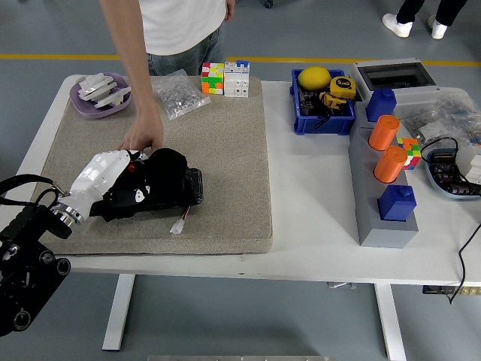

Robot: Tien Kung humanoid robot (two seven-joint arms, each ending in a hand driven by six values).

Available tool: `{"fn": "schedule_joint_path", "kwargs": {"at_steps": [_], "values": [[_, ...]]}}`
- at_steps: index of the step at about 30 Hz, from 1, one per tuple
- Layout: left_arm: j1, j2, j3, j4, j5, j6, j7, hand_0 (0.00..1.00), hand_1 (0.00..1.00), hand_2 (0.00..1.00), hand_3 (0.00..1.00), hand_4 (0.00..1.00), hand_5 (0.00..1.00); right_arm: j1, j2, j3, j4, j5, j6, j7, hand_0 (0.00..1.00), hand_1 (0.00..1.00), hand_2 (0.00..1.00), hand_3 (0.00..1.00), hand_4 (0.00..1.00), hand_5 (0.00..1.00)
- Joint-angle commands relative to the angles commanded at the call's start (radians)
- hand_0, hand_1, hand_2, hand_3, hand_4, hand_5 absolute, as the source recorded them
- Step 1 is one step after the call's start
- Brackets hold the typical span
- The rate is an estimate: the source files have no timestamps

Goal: Pick the rag up,wipe the panel,place it on the desk

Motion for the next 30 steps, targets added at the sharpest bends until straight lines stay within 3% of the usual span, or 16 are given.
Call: {"fn": "schedule_joint_path", "kwargs": {"at_steps": [7,16,24,30], "values": [[-0.029,-0.005,0.079,-0.005,0.003,-0.004,0.005,0.259,0.209,0.451,0.438,0.263,0.002,0.001,-0.001,-0.008,0.0,0.008,0.001,0.0,0.754,0.66,0.668,0.607,0.998,0.475],[-0.053,-0.014,0.127,-0.031,0.006,-0.007,0.012,0.261,0.21,0.451,0.439,0.268,0.002,0.004,0.0,0.001,0.0,-0.001,0.001,-0.001,0.754,0.659,0.669,0.608,0.998,0.474],[-0.047,-0.02,0.126,-0.029,0.006,-0.007,0.014,0.262,0.209,0.449,0.438,0.275,0.002,0.005,0.0,0.011,0.0,-0.011,-0.001,-0.001,0.754,0.659,0.668,0.607,0.998,0.475],[-0.028,-0.02,0.087,-0.02,0.023,-0.004,0.013,0.269,0.211,0.448,0.436,0.281,0.002,0.003,0.001,0.003,0.0,-0.002,-0.001,-0.002,0.754,0.66,0.668,0.608,0.998,0.474]]}}
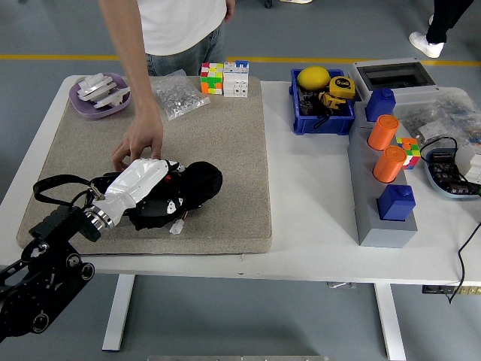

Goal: Pick the rag up,wipe the panel,place it on the desk

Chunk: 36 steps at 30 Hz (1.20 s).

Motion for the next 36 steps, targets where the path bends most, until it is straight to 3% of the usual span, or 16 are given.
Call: {"fn": "schedule_joint_path", "kwargs": {"at_steps": [23,29,36], "values": [[0.102,0.009,-0.289,0.08,0.066,0.016,-0.019,0.269,0.211,0.451,0.442,0.307,0.002,-0.004,-0.002,-0.015,0.0,0.007,0.0,-0.002,0.755,0.66,0.668,0.608,0.998,0.476],[0.125,0.021,-0.361,0.088,0.078,0.02,-0.018,0.266,0.21,0.45,0.441,0.293,0.002,-0.007,-0.004,-0.019,0.0,0.008,-0.002,-0.004,0.755,0.659,0.668,0.609,0.998,0.476],[0.142,0.041,-0.396,0.1,0.077,0.027,-0.023,0.267,0.201,0.448,0.439,0.291,0.002,-0.006,-0.003,-0.013,0.0,0.003,-0.002,-0.004,0.754,0.66,0.668,0.609,0.998,0.477]]}}
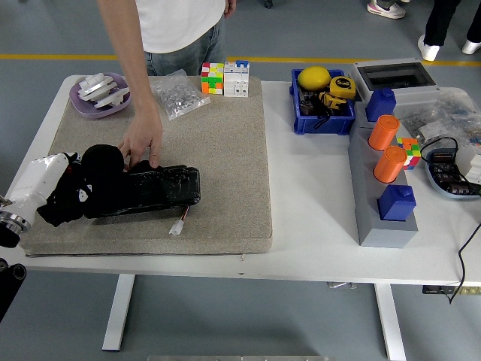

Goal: Pick the rag up,wipe the panel,place it on the desk

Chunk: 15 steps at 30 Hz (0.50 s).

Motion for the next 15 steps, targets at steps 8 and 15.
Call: {"fn": "schedule_joint_path", "kwargs": {"at_steps": [8,15], "values": [[0.007,-0.001,-0.03,0.006,0.002,0.001,-0.002,0.268,0.199,0.448,0.438,0.286,0.002,-0.001,0.002,0.001,0.0,0.002,0.0,0.001,0.754,0.66,0.668,0.609,0.998,0.477],[-0.001,-0.005,-0.004,-0.011,0.0,0.001,0.002,0.268,0.199,0.448,0.438,0.298,0.002,0.002,0.002,0.007,0.0,-0.002,0.0,0.001,0.753,0.66,0.668,0.609,0.998,0.476]]}}
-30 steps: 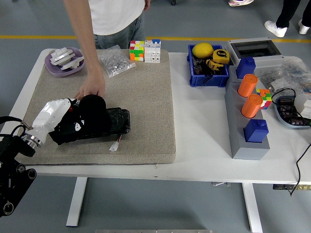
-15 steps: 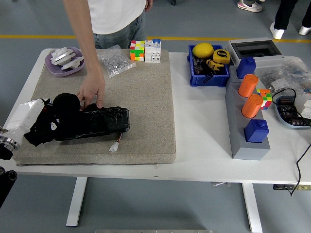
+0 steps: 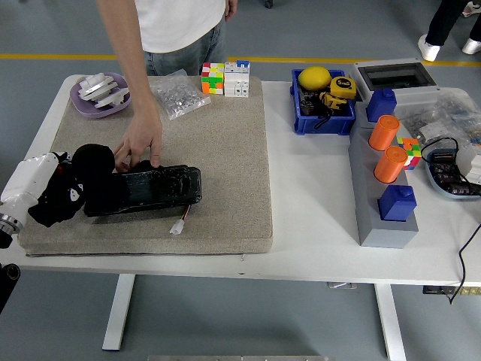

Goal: Pick the rag up,wipe the panel,place it on the desk

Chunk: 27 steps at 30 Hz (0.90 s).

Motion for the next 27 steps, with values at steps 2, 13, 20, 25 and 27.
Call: {"fn": "schedule_joint_path", "kwargs": {"at_steps": [2,13,20,25,27], "values": [[-0.004,-0.002,0.014,-0.008,0.001,0.0,0.003,0.269,0.2,0.449,0.439,0.301,0.002,0.0,0.0,0.002,0.0,-0.001,0.0,0.0,0.754,0.66,0.669,0.609,0.998,0.476],[-0.046,-0.025,0.145,-0.028,-0.014,-0.004,0.019,0.272,0.2,0.449,0.439,0.302,0.002,0.001,0.0,0.008,0.0,-0.007,0.0,0.0,0.754,0.66,0.669,0.609,0.998,0.476],[-0.068,-0.048,0.235,-0.078,-0.014,-0.01,0.041,0.274,0.2,0.45,0.44,0.309,0.002,0.002,-0.002,0.005,0.0,-0.004,0.0,0.0,0.756,0.66,0.669,0.61,0.998,0.477],[-0.088,-0.056,0.286,-0.094,-0.012,-0.011,0.049,0.274,0.2,0.45,0.44,0.309,0.002,0.003,-0.002,0.009,0.0,-0.007,0.001,0.0,0.756,0.66,0.669,0.61,0.998,0.477],[-0.094,-0.058,0.299,-0.098,-0.009,-0.012,0.053,0.273,0.202,0.45,0.44,0.311,0.002,0.004,-0.002,0.01,0.0,-0.009,0.002,0.001,0.754,0.659,0.669,0.61,0.998,0.477]]}}
